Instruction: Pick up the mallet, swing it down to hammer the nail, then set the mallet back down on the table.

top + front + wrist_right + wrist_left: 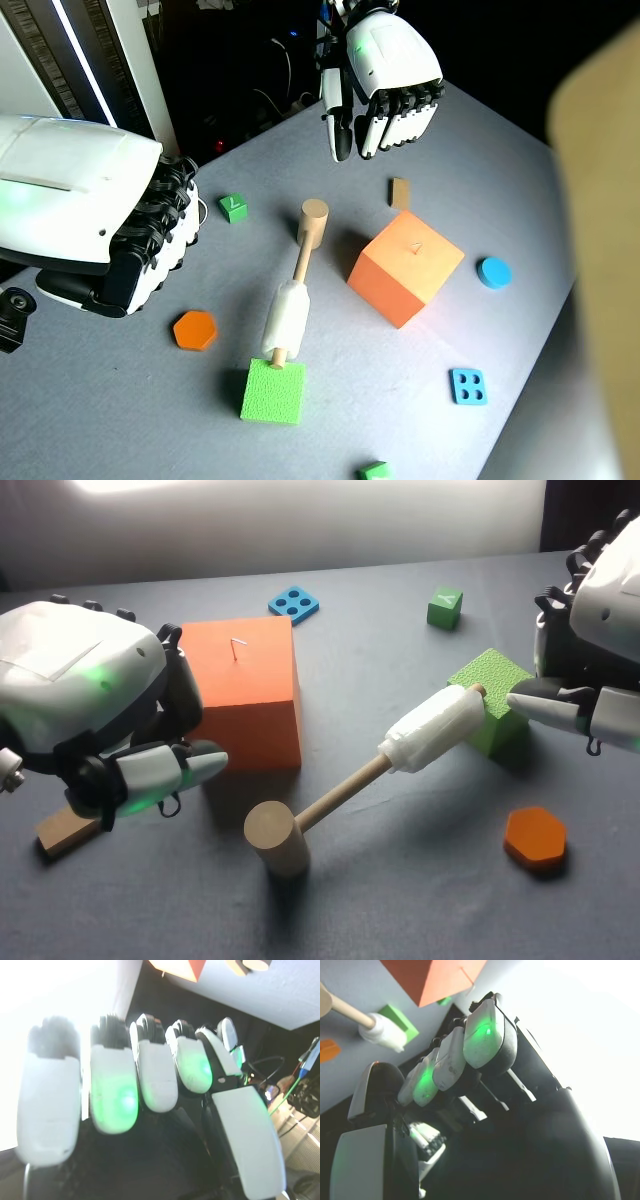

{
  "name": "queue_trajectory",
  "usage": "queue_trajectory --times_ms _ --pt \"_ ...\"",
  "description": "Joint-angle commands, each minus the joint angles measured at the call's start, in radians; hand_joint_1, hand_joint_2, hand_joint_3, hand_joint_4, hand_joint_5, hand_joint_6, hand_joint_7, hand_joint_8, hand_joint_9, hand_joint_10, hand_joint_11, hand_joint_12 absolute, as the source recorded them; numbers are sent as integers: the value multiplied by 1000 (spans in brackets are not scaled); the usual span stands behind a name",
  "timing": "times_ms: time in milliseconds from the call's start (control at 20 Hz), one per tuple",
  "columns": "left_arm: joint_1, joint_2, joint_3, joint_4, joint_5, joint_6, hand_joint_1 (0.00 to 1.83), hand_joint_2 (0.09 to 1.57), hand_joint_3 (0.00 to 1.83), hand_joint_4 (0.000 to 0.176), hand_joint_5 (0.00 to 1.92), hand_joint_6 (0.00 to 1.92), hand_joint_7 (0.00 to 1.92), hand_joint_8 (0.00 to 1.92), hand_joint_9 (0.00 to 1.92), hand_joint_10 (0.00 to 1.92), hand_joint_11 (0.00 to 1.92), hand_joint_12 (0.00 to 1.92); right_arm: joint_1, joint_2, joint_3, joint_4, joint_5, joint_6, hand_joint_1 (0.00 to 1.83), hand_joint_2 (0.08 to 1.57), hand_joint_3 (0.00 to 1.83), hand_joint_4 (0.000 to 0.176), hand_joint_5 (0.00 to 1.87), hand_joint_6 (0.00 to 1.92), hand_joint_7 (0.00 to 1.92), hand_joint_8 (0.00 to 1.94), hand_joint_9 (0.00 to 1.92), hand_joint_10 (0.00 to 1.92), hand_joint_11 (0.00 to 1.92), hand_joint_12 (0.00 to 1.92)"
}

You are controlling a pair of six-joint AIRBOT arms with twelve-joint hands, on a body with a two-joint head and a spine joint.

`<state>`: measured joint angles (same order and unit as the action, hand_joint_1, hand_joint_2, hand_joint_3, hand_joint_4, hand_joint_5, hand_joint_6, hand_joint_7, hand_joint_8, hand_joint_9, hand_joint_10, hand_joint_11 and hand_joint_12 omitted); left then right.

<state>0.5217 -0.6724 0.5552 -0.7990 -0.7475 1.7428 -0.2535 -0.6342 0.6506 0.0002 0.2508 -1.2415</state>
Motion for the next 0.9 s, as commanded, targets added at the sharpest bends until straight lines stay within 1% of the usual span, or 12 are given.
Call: queue_trajectory --times_ms 0,50,100,200,400,500,550,600,650,750,800,850 --pt "-7 10 7 39 -79 5 0 955 175 0 0 14 0 6 0 4 0 3 11 4 -3 0 115 -10 2 989 161 0 39 60 23 42 0 51 0 88" --pt "-7 10 8 39 -76 5 0 955 175 0 0 14 0 6 0 4 0 3 10 5 -3 0 115 -12 2 989 161 0 39 60 23 42 0 51 0 88" --pt "-6 11 8 39 -74 5 0 1028 49 0 0 0 0 0 0 0 0 0 8 5 -2 0 115 -22 0 1046 10 0 52 3 29 0 12 4 0 36" --pt "-2 12 8 32 -71 5 0 1058 23 0 1 0 0 0 0 0 0 0 3 5 -2 0 121 -29 0 1057 11 0 54 3 22 1 1 0 0 35" --pt "-1 15 8 28 -70 4 0 1045 6 0 0 0 0 0 0 0 0 0 -4 7 -2 0 154 -36 10 1086 17 0 24 0 2 0 0 0 0 0" --pt "2 17 8 28 -55 -3 0 1048 7 0 0 0 0 0 0 0 0 0 2 6 6 -15 158 5 80 1070 6 0 28 2 0 0 0 0 0 0" --pt "6 19 8 29 -48 -9 0 1050 7 0 0 0 0 0 0 0 0 0 9 1 20 -137 157 128 240 1062 0 0 23 1 0 0 0 0 0 0" --pt "15 21 11 56 -40 -40 0 1051 8 0 0 0 0 0 0 0 0 0 24 -3 38 -280 149 277 425 1065 0 0 4 0 0 0 0 0 0 0" --pt "27 26 26 128 -3 -109 0 1056 9 0 0 0 0 0 0 0 0 0 65 -11 53 -447 60 406 599 1051 0 0 0 0 0 0 0 0 0 0" --pt "37 28 43 200 18 -179 0 1056 9 0 0 0 0 0 0 0 0 0 98 -23 52 -458 -58 413 599 1051 0 0 0 0 0 0 0 0 0 0" --pt "44 31 55 244 27 -224 0 1055 9 0 0 0 0 0 0 0 0 0 121 -38 50 -458 -172 418 865 999 0 0 0 0 0 0 0 0 0 0" --pt "54 35 68 298 31 -282 0 1055 8 0 0 0 0 0 0 0 0 0 151 -62 50 -458 -303 423 1043 925 0 0 0 0 0 0 0 0 0 0"
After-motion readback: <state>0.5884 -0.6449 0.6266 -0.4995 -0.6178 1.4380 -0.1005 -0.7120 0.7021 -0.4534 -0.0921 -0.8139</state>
